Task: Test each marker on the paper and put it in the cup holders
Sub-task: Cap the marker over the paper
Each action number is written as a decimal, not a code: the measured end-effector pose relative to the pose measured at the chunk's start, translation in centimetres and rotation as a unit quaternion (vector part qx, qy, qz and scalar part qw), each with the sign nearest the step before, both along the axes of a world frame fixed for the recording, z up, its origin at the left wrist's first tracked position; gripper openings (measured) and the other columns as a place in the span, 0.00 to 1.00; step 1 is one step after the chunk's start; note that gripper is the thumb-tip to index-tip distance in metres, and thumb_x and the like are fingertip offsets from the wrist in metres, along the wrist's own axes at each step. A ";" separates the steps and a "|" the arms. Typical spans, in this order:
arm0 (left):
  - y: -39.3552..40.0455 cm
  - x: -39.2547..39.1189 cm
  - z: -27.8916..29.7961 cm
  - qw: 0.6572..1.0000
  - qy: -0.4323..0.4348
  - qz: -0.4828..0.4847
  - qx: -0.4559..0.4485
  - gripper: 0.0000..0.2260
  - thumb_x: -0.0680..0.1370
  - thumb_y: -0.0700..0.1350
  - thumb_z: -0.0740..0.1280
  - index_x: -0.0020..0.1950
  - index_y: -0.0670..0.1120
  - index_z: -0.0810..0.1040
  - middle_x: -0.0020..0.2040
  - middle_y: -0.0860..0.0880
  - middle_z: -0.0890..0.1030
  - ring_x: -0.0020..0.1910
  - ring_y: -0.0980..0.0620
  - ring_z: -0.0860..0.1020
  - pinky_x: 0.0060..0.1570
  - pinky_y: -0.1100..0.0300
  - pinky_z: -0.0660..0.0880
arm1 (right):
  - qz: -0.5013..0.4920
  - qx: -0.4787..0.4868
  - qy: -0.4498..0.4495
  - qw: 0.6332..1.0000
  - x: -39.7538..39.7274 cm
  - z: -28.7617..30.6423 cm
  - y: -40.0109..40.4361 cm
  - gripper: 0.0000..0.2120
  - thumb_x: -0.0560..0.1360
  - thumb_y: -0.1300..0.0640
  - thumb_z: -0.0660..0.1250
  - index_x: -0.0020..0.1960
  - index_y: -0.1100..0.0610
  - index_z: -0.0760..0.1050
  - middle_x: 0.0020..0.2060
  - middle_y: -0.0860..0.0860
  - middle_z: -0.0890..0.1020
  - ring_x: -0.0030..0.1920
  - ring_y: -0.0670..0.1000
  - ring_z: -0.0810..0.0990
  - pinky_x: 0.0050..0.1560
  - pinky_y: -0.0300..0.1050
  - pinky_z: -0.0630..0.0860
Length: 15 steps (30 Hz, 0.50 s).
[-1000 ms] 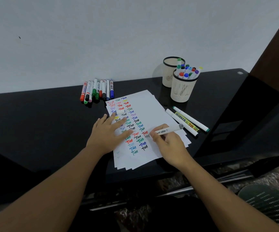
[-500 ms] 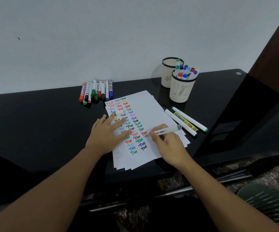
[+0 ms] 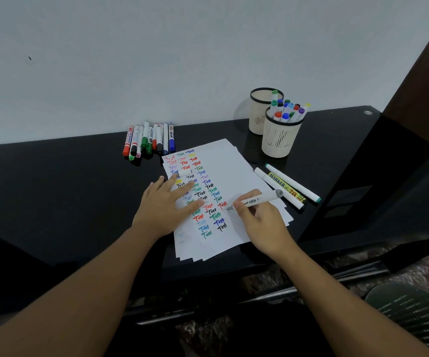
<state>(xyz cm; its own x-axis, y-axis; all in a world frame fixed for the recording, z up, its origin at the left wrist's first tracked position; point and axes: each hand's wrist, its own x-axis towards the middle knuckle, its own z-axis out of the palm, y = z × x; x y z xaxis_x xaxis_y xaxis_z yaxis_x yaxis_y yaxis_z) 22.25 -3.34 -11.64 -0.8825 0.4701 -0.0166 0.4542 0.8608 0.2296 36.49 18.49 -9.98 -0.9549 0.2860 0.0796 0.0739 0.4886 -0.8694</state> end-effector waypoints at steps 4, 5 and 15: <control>0.0 0.1 0.1 1.000 -0.001 0.001 0.003 0.36 0.72 0.80 0.48 0.78 0.68 0.57 0.83 0.53 0.51 0.82 0.47 0.48 0.79 0.45 0.45 | 0.010 0.005 -0.007 1.000 0.1 0.1 0.0 0.04 0.84 0.48 0.63 0.51 0.45 0.74 0.44 0.43 0.82 0.49 0.43 0.80 0.50 0.43 0.76; 0.0 0.1 0.1 1.000 -0.001 0.001 0.002 0.36 0.72 0.80 0.48 0.78 0.68 0.57 0.83 0.53 0.51 0.82 0.47 0.48 0.79 0.45 0.45 | 0.006 0.003 -0.005 1.000 0.2 0.1 0.1 0.05 0.84 0.49 0.63 0.50 0.45 0.74 0.43 0.42 0.82 0.48 0.41 0.80 0.47 0.39 0.75; 0.0 0.1 0.3 1.000 -0.005 0.001 0.003 0.35 0.73 0.79 0.49 0.78 0.68 0.57 0.83 0.53 0.51 0.82 0.47 0.48 0.79 0.45 0.45 | 0.001 0.006 -0.003 1.000 0.1 0.2 0.0 0.06 0.85 0.48 0.62 0.53 0.48 0.75 0.46 0.43 0.82 0.49 0.42 0.80 0.46 0.38 0.74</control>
